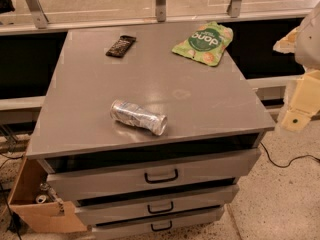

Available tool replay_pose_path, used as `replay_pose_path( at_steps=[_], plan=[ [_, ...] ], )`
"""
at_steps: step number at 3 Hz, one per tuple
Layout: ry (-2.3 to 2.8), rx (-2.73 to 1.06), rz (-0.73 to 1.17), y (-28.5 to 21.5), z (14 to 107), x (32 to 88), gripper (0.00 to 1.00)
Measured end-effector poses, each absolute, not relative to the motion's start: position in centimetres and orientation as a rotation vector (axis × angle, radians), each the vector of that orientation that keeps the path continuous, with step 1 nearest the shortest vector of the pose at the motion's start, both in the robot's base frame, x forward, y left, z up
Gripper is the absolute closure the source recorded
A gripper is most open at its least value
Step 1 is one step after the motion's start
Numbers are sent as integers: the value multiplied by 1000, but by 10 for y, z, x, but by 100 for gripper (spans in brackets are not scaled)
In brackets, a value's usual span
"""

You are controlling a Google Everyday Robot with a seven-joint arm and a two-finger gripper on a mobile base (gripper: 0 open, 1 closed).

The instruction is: Pick rxbar chocolate

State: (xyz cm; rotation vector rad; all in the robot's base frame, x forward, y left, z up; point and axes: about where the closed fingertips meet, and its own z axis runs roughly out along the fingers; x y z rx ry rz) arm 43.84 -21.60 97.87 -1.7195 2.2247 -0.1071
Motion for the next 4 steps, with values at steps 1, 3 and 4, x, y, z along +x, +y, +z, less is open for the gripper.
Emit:
replay_pose_path(
  at_steps=[1, 3, 4],
  plan=[
    [2225, -1719, -107, -216, 979, 438, 0],
    [1966, -1818, 83, -108, 952, 532, 0],
    [1840, -1825, 178, -37, 946, 584, 0]
  ],
)
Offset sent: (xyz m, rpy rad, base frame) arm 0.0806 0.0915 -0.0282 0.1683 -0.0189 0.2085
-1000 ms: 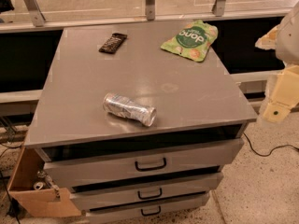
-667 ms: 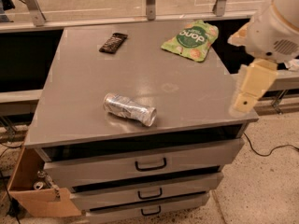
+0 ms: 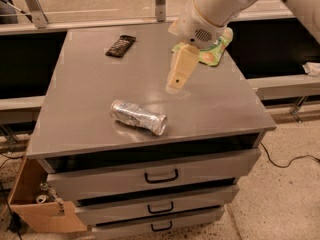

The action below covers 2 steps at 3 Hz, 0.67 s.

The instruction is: Pick rxbar chocolate

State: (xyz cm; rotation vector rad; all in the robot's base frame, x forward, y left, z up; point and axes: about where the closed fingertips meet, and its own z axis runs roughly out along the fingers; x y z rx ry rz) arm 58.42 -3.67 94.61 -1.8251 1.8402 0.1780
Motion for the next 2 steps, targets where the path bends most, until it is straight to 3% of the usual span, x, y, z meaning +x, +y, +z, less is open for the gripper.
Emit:
replay_pose_path(
  at_steps=[1, 2],
  plan=[
    [1755, -1839, 299, 29, 947, 622, 0],
    [1756, -1840, 299, 29, 946, 622, 0]
  ],
)
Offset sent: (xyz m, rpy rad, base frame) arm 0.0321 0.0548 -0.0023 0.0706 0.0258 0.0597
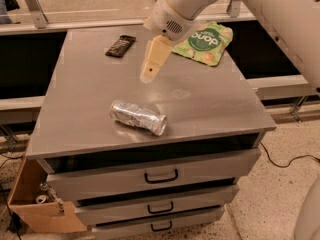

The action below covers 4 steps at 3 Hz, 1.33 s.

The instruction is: Pick rxbar chocolate

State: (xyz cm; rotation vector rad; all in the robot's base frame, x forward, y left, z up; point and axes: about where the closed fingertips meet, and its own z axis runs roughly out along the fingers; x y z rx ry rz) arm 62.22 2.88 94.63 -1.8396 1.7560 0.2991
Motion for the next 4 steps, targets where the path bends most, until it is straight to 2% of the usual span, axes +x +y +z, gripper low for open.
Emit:
replay_pose_path(
  at_steps=[2, 4],
  plan=[
    [1702, -1750, 402, 66, 916, 658, 0],
    [1704, -1555, 475, 129, 885, 735, 0]
  ],
)
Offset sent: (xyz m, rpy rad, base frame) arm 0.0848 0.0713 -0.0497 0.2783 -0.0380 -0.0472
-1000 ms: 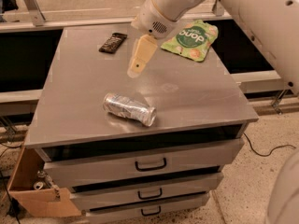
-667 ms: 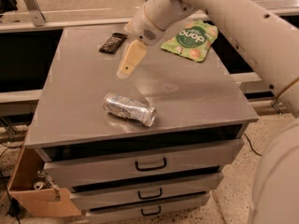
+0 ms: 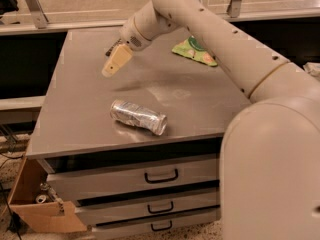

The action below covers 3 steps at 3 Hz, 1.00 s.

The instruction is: Pick rxbar chocolate

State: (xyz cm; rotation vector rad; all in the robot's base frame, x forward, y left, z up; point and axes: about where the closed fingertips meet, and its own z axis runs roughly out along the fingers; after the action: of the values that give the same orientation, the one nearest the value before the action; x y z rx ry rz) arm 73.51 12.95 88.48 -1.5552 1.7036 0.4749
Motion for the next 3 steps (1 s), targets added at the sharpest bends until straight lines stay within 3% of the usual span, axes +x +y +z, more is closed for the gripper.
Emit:
replay_pose_path(
  at_steps=[3],
  plan=[
    [1806, -1223, 474, 108, 860, 838, 0]
  ],
)
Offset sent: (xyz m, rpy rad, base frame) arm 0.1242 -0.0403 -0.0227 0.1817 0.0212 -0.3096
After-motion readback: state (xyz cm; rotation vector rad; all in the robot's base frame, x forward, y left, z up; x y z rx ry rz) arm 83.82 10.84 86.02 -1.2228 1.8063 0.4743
